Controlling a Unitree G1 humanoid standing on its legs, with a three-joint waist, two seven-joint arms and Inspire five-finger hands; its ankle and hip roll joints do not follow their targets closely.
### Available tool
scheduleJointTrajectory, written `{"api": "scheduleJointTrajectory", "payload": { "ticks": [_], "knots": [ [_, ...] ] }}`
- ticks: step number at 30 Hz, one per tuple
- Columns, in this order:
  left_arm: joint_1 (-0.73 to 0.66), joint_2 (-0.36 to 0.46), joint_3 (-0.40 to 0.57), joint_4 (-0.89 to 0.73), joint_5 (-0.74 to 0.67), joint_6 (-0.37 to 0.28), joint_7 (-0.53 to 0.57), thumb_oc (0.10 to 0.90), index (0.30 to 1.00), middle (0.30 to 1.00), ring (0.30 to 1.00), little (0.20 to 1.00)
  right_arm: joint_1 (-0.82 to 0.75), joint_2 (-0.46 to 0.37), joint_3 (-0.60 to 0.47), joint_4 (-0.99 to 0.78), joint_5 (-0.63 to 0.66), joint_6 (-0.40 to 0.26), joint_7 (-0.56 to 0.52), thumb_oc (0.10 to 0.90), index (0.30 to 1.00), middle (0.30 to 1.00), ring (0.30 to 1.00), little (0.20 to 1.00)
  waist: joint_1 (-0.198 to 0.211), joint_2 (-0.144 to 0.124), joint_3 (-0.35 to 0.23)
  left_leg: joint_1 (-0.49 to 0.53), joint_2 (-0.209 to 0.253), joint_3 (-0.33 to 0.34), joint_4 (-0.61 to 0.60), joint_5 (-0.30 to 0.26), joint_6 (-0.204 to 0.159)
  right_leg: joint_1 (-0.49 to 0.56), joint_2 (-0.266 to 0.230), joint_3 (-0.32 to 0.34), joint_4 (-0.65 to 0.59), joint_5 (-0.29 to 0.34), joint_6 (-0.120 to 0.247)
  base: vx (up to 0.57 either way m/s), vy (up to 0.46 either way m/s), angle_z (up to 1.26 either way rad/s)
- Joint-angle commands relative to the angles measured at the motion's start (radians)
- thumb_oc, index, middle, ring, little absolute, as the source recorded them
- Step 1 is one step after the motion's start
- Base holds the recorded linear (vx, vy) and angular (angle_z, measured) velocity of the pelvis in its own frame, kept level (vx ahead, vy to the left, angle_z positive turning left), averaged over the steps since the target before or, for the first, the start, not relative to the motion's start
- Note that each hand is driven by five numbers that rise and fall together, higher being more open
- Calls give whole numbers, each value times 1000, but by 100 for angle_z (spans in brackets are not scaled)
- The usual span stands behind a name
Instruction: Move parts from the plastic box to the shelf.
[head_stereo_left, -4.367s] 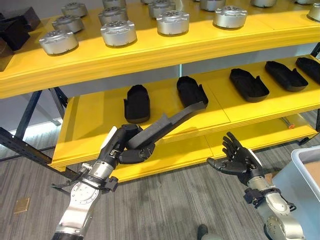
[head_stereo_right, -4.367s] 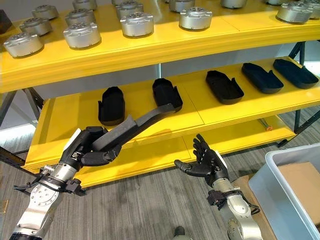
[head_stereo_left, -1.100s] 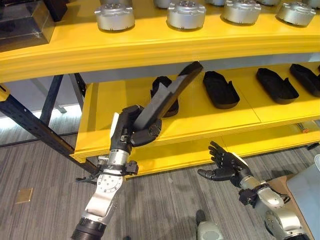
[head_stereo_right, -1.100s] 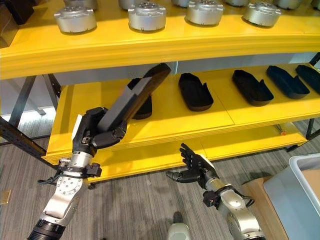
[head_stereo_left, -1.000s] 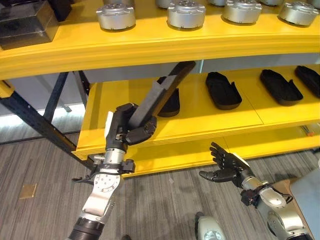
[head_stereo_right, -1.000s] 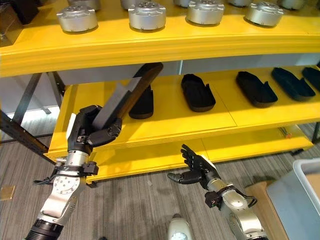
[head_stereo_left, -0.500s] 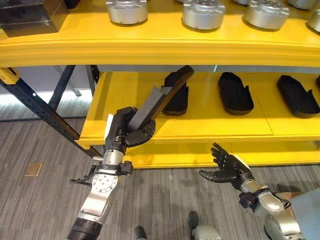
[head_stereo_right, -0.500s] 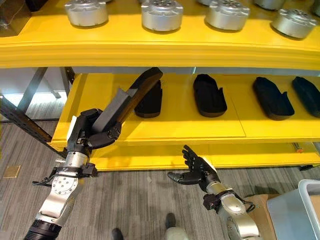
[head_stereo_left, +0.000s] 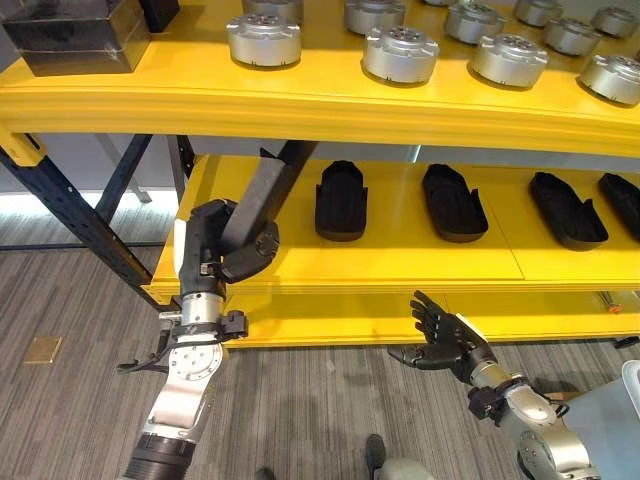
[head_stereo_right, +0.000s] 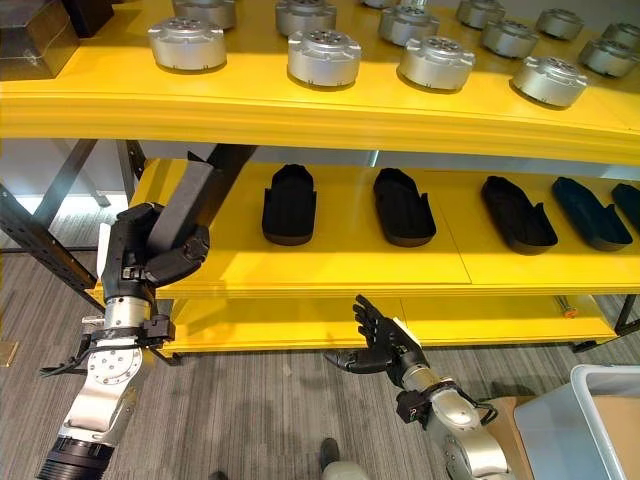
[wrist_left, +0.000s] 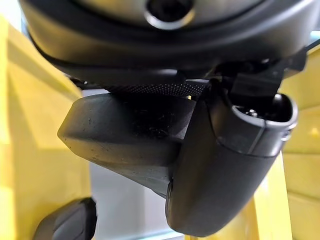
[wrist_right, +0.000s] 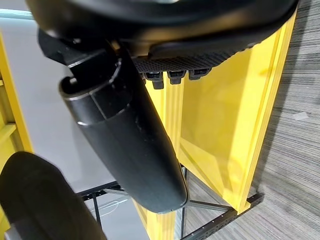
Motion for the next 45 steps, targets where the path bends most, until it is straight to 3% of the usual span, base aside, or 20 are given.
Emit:
{"api": "scheduleJointTrajectory", "payload": {
  "ticks": [1, 11, 19, 30, 31, 37, 45],
  "knots": [
    [-242, 52, 28, 51, 53, -117, 84, 400, 300, 300, 300, 300, -76, -45, 8, -73, -14, -57, 26, 900, 1000, 1000, 1000, 1000, -15, 36, -100, -41, 42, -27, -9, 18, -6, 36, -57, -21, 60, -115, 55, 38, 6, -2],
    [-523, 131, -63, 459, 121, -74, 189, 400, 300, 300, 300, 300, -125, -102, 60, -82, 11, -28, 50, 900, 1000, 1000, 1000, 1000, -69, 69, -63, -98, 59, 12, 19, 35, -21, -40, -53, 26, 136, -145, 51, 13, 13, -9],
    [-696, 171, -164, 624, 177, -16, 240, 400, 300, 300, 300, 300, -189, -145, 80, -85, 37, -36, 51, 900, 1000, 1000, 1000, 1000, -107, 89, 6, -180, 69, 29, 69, 37, -29, -132, -49, 77, 193, -156, 46, -80, 39, -17],
    [-884, 255, -247, 783, 190, 139, 395, 400, 300, 300, 300, 300, -243, -184, 103, -96, 51, -49, 51, 900, 1000, 1000, 1000, 1000, -159, 89, 104, -257, 75, 51, 120, 27, -32, -242, -43, 120, 249, -168, 36, -59, 24, -10],
    [-907, 269, -244, 801, 199, 138, 473, 400, 300, 300, 300, 300, -241, -185, 105, -99, 59, -56, 48, 900, 1000, 1000, 1000, 1000, -166, 83, 116, -260, 72, 50, 124, 24, -31, -248, -45, 122, 256, -174, 35, -52, -1, -3],
    [-925, 315, -208, 785, 238, 81, 698, 400, 300, 300, 300, 300, -199, -188, 113, -102, 38, -111, 32, 900, 1000, 1000, 1000, 1000, -165, 77, 128, -272, 70, 35, 134, 20, -24, -255, -39, 131, 277, -186, 29, -4, -34, -1],
    [-948, 337, -167, 717, 272, -18, 765, 400, 300, 300, 300, 300, -156, -170, 129, -137, 26, -103, -14, 900, 1000, 1000, 1000, 1000, -140, 66, 120, -277, 76, 24, 152, 13, -20, -236, -42, 117, 275, -188, 28, 26, -52, 10]
  ]
}}
